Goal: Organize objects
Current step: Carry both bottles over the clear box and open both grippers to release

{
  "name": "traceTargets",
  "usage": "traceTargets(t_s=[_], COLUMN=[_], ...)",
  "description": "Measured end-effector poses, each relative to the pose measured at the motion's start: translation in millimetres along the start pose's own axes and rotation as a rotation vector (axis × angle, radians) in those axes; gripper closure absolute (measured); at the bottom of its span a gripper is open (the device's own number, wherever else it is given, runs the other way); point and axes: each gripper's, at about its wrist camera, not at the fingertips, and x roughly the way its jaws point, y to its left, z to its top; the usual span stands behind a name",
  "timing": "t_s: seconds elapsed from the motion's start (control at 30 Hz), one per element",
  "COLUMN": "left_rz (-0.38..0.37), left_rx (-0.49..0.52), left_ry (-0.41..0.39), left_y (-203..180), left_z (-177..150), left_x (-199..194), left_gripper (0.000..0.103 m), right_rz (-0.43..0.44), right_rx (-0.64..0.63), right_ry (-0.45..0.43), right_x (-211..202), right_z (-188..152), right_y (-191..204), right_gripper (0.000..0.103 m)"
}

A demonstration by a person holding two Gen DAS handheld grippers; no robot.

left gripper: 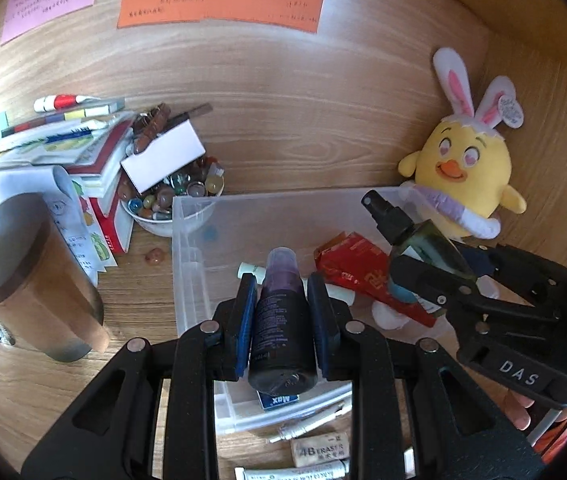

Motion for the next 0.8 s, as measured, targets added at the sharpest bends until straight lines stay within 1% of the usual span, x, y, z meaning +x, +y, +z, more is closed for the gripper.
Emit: traceTargets(t_s=[0.17,0.27,0.3,0.4,0.53,0.6,0.7,0.8], left_rz=[-0.014,-0.050,-0.051,-0.019,-0.007,0.009,0.014,0.007], left_rx=[-0.010,-0.023,-0.027,-0.014,0.010,0.020,0.026,0.017], left_ry=[0.033,0.052,0.055,0.045,0.027,0.018,0.011,0.006], left_y=[4,5,5,3,-1,-3,-3,-2], left_z=[-2,-3,-3,-5,-6,-5,-5,-4], left_x=[14,17,17,16,11,9,7,2], left_gripper=[0.078,0.078,0.078,0.078,0.077,0.072,0.069,0.068], right_rz=[-0.016,-0.024,-0.027,-0.029,-0.045,-0.046,-0.051,-0.045], right_rx=[-0.025,-0.046,-0.050,-0.064,-0.081,-0.095,-0.100,-0.091], right_ry=[0.034,0.051,0.054,0.064,0.065,0.065,0.068,0.068], right_x=[14,21,22,26,26,25,23,18], right_z=[-4,-7,-7,-9,-11,-11,-10,-9], right_y=[1,6,7,11,14,16,16,13], right_gripper=[0.065,0.065,0.065,0.065,0.065,0.065,0.064,0.060])
